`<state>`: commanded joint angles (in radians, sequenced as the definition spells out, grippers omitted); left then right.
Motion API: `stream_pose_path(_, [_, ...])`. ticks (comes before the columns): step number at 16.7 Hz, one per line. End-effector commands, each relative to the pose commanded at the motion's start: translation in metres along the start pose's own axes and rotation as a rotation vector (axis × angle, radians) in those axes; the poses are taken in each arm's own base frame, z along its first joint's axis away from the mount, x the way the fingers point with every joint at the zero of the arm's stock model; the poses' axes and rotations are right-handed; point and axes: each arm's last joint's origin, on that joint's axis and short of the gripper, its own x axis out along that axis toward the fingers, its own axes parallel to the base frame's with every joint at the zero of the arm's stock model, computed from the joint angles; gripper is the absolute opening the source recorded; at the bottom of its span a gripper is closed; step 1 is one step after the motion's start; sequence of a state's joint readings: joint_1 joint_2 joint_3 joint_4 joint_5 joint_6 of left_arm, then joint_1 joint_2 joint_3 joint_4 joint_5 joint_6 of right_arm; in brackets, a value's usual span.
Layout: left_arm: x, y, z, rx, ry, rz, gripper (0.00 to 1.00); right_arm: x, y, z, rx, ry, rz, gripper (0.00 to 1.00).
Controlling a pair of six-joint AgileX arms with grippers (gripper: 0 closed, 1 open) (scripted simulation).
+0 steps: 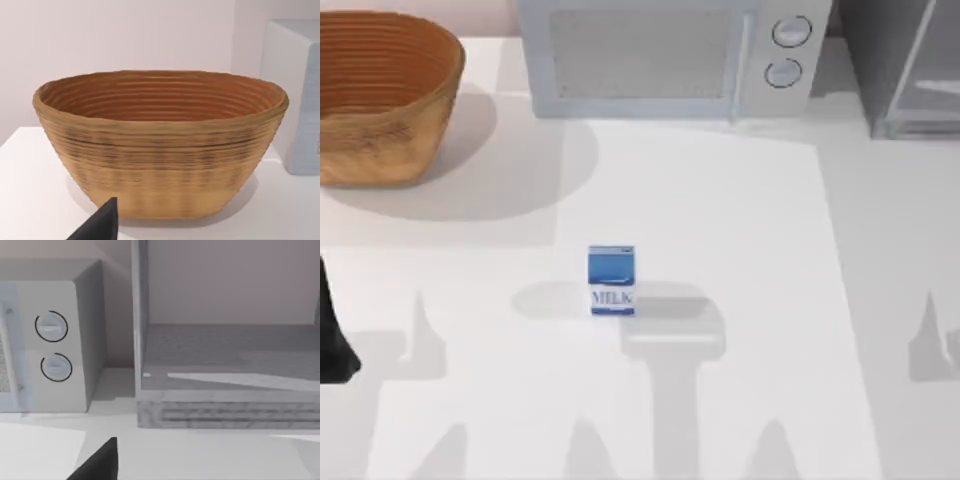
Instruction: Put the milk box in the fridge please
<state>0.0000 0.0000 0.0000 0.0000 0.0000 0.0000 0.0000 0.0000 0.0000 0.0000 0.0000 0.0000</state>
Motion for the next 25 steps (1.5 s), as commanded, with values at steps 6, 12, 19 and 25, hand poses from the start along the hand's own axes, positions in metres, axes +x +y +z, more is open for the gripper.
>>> stream_pose_path(6, [0.0,0.0,0.0,0.0,0.0,0.0,1.0,0.005,0.003,0.004,-0.01,0.035,0.002,1.0])
stream_pose_path(12, [0.0,0.0,0.0,0.0,0.0,0.0,1.0,0.033,0.023,0.039,-0.023,0.062,0.001,1.0])
stream_pose_path(19, [0.0,0.0,0.0,0.0,0.0,0.0,1.0,0.106,0.103,0.07,-0.029,0.035,-0.003,1.0])
stream_pose_path(25, [0.0,0.0,0.0,0.0,0.0,0.0,1.0,0.146,0.226,0.023,-0.024,0.014,-0.004,1.0])
